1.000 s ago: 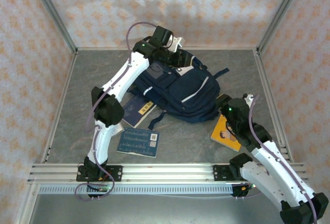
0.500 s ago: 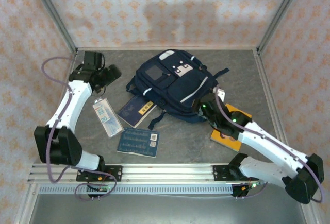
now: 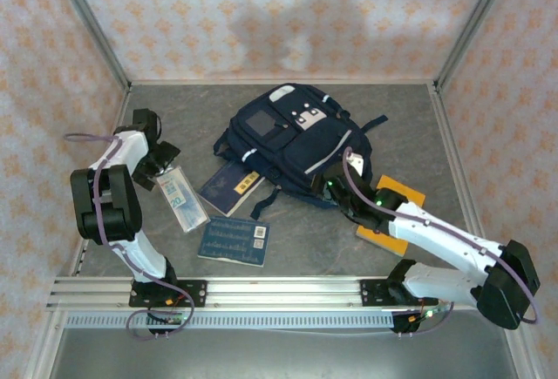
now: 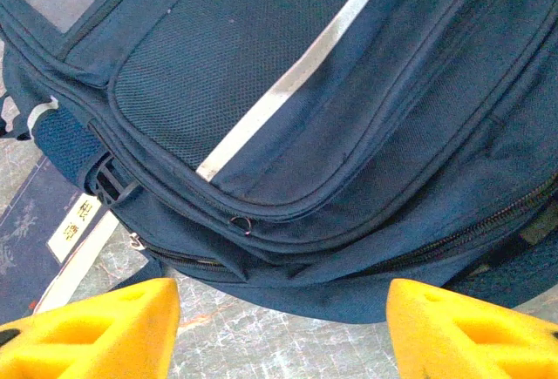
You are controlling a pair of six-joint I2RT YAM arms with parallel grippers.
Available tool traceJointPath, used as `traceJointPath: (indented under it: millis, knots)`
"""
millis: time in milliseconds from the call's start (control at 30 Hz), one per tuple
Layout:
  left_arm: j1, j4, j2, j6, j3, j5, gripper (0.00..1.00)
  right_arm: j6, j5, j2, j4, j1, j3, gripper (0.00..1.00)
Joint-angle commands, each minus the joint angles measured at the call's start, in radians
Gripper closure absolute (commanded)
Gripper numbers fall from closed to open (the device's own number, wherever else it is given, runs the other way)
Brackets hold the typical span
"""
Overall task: Pack the student bag
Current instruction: Pick up the loose stationery from the middle-left of the table.
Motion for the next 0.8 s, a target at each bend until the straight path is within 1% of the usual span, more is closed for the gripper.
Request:
traceJointPath:
  millis: [0,133,233,333,467,633,767]
  knots:
    - [0.009,-0.020,0.012,-0.204,0.046,0.009,0.04,0.028,0.018,0.021,0.043,0.007,-0.015,0.38]
    - [0.009,-0.084,0.058,-0.361,0.092,-0.008,0.09,0.040,0.018,0.056,0.040,0.008,0.005,0.40]
    - [0.012,-0.093,0.094,-0.426,0.118,-0.024,0.10,0.046,0.020,0.063,0.044,0.011,0.010,0.41]
    - [0.015,-0.092,0.132,-0.474,0.137,-0.009,0.12,0.050,0.033,0.066,0.040,0.012,0.008,0.42]
    - [0.015,-0.099,0.185,-0.505,0.166,0.024,0.19,0.052,0.058,0.074,0.023,0.012,0.007,0.42]
    - [0.018,-0.087,0.229,-0.514,0.165,0.020,0.27,0.051,0.073,0.087,0.019,0.012,0.014,0.43]
    - [0.018,-0.072,0.253,-0.516,0.153,0.023,0.37,0.048,0.084,0.098,0.013,0.012,0.029,0.44]
